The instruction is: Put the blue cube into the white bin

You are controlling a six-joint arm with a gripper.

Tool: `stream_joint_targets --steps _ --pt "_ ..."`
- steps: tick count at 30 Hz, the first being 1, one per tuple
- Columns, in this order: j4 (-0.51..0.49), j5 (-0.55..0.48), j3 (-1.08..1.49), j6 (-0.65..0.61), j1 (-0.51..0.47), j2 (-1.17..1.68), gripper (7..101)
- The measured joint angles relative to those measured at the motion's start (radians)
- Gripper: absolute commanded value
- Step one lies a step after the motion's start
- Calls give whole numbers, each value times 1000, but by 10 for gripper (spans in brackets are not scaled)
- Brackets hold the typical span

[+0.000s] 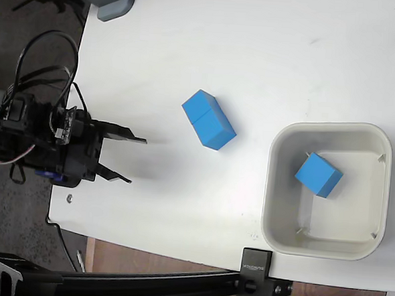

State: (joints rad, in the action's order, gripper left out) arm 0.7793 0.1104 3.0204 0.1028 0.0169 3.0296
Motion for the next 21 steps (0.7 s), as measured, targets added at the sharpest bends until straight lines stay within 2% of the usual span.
stream_joint_targets --steps 21 --pt "0 -2 0 -9 2 0 1003"
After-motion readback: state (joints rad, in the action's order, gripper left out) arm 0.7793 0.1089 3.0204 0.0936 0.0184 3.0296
